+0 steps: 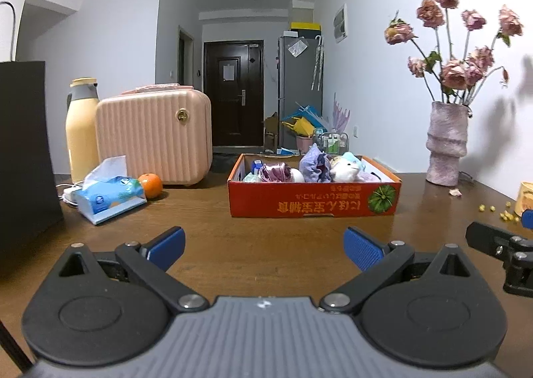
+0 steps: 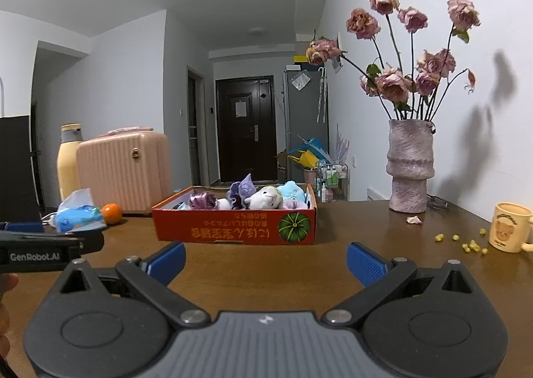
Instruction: Organize soft objects
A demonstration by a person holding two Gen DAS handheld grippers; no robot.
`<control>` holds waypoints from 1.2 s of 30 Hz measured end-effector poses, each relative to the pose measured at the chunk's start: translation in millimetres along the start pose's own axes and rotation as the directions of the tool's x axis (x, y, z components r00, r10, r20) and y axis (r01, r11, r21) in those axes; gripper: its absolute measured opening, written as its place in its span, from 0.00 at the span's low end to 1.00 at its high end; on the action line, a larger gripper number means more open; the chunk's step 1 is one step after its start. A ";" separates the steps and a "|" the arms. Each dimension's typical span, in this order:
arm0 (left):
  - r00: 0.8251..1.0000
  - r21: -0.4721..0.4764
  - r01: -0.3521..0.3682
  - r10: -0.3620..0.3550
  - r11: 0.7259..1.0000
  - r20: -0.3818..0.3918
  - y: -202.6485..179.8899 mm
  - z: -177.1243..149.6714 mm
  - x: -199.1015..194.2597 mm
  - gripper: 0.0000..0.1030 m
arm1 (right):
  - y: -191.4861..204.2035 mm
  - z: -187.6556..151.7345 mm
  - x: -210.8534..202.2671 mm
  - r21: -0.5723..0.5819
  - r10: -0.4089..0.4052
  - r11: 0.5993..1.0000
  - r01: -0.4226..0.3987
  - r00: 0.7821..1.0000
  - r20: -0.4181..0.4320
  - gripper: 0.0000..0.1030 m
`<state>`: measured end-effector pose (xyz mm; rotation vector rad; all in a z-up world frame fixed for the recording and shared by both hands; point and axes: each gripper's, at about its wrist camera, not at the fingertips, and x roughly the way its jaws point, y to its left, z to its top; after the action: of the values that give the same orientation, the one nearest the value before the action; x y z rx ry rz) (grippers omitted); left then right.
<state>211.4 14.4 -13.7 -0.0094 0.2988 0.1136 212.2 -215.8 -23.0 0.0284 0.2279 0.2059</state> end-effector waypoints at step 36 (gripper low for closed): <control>0.995 0.065 0.062 -0.066 0.996 0.076 14.9 -41.9 -198.7 1.00 | 33.6 -5.7 -180.9 -0.096 0.009 0.995 -0.006 1.000 0.027 1.00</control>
<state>8.8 6.1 4.9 0.0472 0.2235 0.0409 31.8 -220.2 13.3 -0.0630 0.1909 0.2234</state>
